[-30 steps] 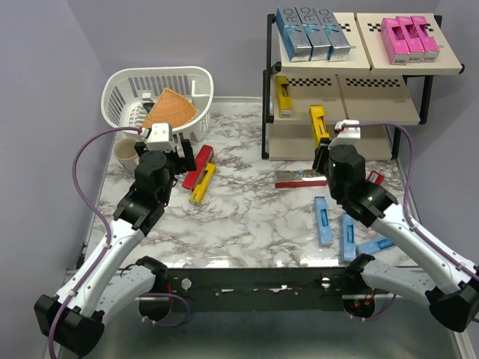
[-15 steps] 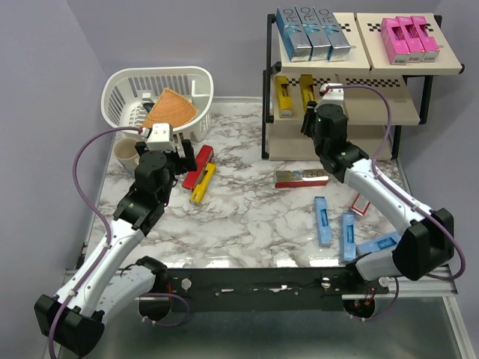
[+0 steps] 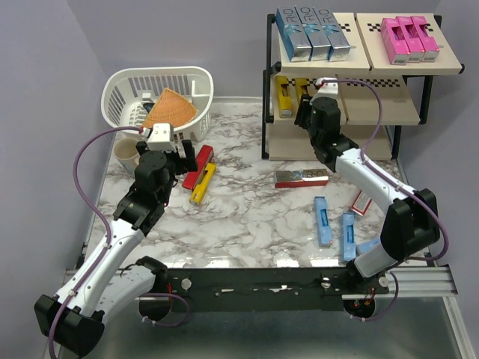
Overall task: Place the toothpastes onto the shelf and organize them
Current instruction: Place the toothpaste on the shelf.
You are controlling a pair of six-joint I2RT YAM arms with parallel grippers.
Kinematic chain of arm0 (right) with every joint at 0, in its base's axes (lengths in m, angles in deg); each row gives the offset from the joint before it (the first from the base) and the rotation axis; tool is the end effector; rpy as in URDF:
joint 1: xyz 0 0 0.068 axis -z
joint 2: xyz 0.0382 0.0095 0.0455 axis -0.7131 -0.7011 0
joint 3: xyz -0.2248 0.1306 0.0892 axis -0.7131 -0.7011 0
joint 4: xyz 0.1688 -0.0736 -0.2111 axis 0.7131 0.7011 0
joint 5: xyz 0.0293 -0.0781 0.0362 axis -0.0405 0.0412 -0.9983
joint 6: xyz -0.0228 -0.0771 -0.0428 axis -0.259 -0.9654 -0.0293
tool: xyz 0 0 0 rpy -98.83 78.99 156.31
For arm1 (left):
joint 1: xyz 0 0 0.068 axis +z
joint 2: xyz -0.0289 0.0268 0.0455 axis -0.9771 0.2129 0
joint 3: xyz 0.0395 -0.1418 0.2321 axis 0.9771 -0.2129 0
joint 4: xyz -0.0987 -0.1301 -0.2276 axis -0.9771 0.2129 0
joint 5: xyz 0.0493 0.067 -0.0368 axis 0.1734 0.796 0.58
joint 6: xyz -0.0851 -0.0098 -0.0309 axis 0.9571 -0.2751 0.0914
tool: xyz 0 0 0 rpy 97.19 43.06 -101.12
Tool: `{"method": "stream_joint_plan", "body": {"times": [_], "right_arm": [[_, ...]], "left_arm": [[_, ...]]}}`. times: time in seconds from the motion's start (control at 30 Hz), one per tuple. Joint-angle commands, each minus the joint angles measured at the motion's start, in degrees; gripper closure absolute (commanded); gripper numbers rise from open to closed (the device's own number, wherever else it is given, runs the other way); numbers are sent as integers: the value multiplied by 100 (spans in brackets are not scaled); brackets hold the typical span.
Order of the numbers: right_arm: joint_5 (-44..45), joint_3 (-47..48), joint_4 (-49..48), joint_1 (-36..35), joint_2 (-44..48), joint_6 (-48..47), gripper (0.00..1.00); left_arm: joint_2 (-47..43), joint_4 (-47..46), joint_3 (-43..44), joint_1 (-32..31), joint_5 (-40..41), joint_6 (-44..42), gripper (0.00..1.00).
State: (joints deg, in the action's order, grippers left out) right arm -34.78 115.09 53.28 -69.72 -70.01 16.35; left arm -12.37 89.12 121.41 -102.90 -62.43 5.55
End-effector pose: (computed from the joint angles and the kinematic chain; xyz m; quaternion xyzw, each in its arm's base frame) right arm 0.4092 0.1468 0.3220 0.0294 0.7680 0.0141 0.6397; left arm 0.2459 -0.0831 0.3371 -0.0388 0.7606 -0.0756 0.6436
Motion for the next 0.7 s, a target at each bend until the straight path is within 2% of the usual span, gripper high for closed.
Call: {"method": "stream_joint_plan", "body": {"times": [0.0, 0.03, 0.2, 0.53, 0.67], "right_arm": [[-247, -58, -275, 67, 186, 100, 42], [-282, -93, -275, 76, 256, 117, 37], [-432, -321, -336, 111, 450, 126, 37], [-660, -375, -504, 199, 398, 74, 56], [-792, -278, -547, 208, 292, 100, 58]], "left_arm": [[7, -47, 17, 32, -170, 59, 1], [7, -47, 17, 32, -179, 59, 1], [16, -39, 8, 32, -196, 67, 1], [25, -39, 8, 32, -214, 76, 1], [42, -39, 8, 32, -205, 85, 1]]}}
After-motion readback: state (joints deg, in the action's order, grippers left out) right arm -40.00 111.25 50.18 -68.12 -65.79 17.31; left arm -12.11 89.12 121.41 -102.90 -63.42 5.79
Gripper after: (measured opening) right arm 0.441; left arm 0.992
